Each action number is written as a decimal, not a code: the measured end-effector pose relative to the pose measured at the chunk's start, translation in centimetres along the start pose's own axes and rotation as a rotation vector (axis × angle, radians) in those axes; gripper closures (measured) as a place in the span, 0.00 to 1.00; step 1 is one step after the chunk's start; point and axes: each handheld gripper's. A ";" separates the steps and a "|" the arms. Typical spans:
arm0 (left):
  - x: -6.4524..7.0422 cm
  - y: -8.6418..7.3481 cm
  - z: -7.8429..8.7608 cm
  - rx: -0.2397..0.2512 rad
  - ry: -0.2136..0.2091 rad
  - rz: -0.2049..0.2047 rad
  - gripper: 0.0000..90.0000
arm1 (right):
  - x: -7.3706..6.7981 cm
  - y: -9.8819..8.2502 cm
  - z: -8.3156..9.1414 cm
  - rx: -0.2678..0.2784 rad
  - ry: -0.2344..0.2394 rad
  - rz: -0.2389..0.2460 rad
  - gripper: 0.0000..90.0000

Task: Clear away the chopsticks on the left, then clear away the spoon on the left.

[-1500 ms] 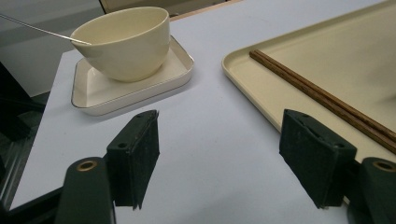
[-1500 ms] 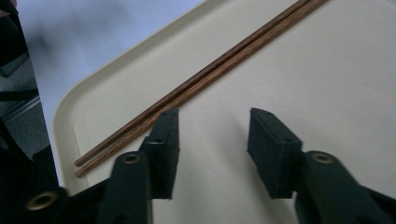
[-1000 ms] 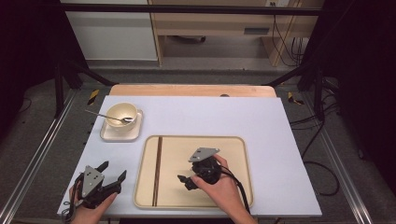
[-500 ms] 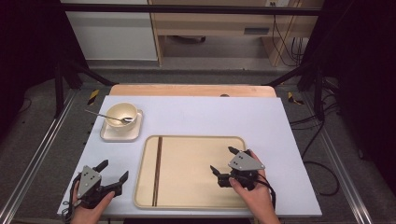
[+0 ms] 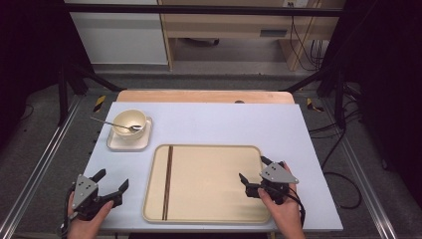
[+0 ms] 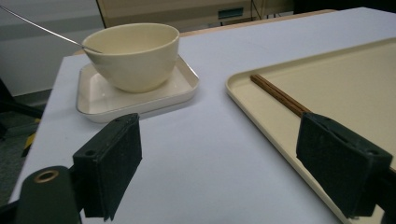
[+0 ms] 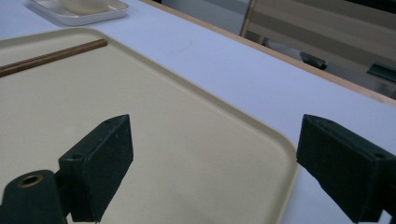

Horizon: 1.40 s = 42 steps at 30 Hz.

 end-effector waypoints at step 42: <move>-8.6 6.3 -10.6 -0.135 0.192 0.041 0.33 | -0.4 -0.6 -0.1 -0.030 -0.076 0.032 0.13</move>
Point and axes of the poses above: each handheld gripper's, and its own axes: z roughly backward along the jaws, y roughly out of its top, x roughly to its right, and after that the axes turned 5 degrees about y, right-handed
